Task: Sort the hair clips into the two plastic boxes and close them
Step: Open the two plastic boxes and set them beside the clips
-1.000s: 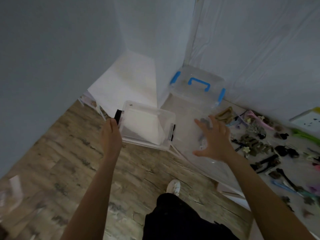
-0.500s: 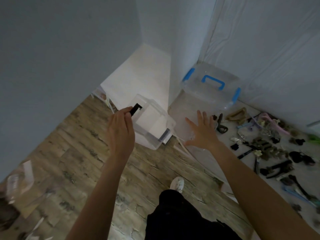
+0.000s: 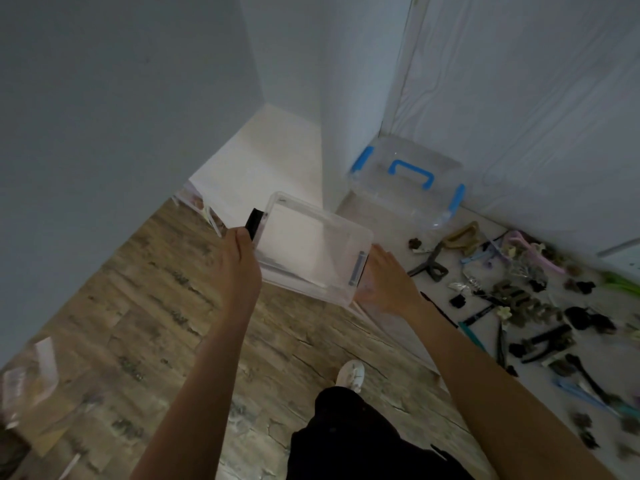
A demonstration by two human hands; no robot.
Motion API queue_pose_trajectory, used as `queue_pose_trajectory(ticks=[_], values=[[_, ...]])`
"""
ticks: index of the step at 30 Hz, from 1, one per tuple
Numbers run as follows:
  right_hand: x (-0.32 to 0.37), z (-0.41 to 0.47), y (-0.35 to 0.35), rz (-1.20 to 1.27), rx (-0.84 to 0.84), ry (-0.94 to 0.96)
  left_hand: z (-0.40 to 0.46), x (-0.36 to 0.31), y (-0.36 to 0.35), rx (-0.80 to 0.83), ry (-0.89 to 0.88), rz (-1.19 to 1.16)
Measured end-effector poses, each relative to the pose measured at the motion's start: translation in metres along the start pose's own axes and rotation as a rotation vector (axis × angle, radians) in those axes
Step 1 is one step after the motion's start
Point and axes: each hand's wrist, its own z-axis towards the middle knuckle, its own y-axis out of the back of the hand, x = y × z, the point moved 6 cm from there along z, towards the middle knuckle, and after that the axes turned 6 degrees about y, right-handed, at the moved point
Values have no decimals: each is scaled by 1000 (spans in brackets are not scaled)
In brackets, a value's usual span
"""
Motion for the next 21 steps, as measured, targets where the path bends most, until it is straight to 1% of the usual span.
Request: queue_pose_trajectory(ticks=[2,3,4,5,6,7,8,9,10,14,18,21], values=[[-14,-12,4,9,-31,-14,4,6,-10,29,42,-21],[-17,-20,10,39,-98,-10,7,9,-15,41,47,-28],[-20,-27,18,111,-207,-13,8,9,-20,53,48,-35],[-22,-36,29,227,-319,-53,9,9,-27,69,50,-37],[-23,-42,39,401,-406,-114,10,9,-35,87,50,-31],[-21,-47,46,636,-458,-183,12,10,-44,111,55,-28],[-15,-50,51,899,-470,-240,13,12,-53,147,66,-34],[-14,-53,54,1085,-481,-293,14,12,-65,195,73,-43],[-13,-55,55,1172,-489,-317,14,13,-75,235,83,-48],[-31,-68,51,1077,-514,-386,10,2,-109,373,76,1],[-43,-74,28,1074,-339,-499,4,-2,-131,506,67,131],[-44,-75,24,1047,-329,-540,4,15,-141,620,70,184]])
